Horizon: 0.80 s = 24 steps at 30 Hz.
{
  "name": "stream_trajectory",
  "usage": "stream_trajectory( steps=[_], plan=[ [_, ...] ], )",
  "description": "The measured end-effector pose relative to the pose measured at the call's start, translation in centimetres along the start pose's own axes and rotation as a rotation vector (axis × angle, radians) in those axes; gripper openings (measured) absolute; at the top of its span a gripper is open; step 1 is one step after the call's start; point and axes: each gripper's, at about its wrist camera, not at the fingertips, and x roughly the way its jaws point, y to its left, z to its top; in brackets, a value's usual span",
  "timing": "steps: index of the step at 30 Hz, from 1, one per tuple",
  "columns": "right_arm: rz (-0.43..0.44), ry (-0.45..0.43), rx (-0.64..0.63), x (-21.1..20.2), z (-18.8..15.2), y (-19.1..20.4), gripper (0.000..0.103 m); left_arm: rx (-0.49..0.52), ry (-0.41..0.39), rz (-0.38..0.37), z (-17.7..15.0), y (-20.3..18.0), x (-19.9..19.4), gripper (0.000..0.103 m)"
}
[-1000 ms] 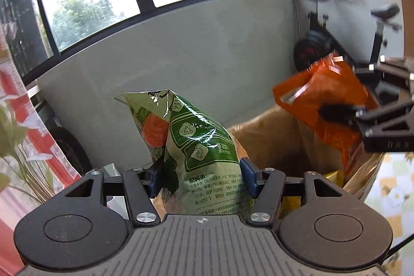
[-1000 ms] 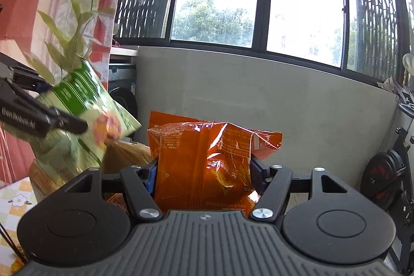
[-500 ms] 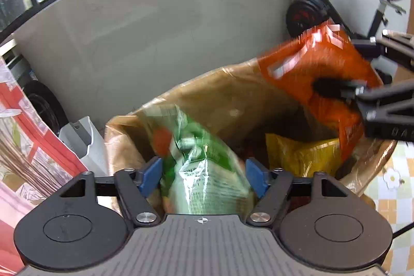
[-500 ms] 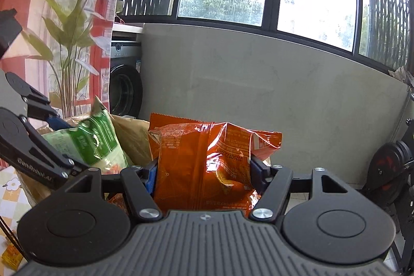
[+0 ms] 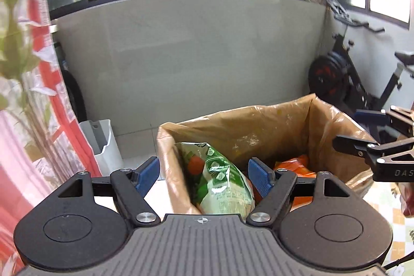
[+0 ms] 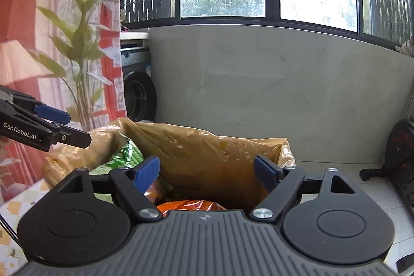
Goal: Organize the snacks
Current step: 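Move both grippers back from the box to the snack pile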
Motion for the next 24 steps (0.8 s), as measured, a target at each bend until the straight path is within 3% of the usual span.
stream_trajectory(
  steps=[8, 12, 19, 24],
  plan=[
    [0.064, -0.039, 0.014, -6.5, -2.7, 0.9, 0.082, -0.087, -0.097, 0.030, -3.6, 1.8, -9.0, 0.077],
    [0.075, -0.040, 0.034, -9.1, -5.4, 1.8, 0.082, -0.100, -0.114, 0.102, -7.5, 2.1, -12.1, 0.077],
    [0.055, 0.034, 0.115, -11.2, -12.4, 3.5, 0.082, -0.215, -0.087, 0.133, -15.5, 2.3, -14.7, 0.077],
    [0.012, 0.152, 0.093, -11.3, -17.6, 5.2, 0.076, -0.242, -0.038, 0.165, -20.7, 1.0, -13.9, 0.076]
  ],
)
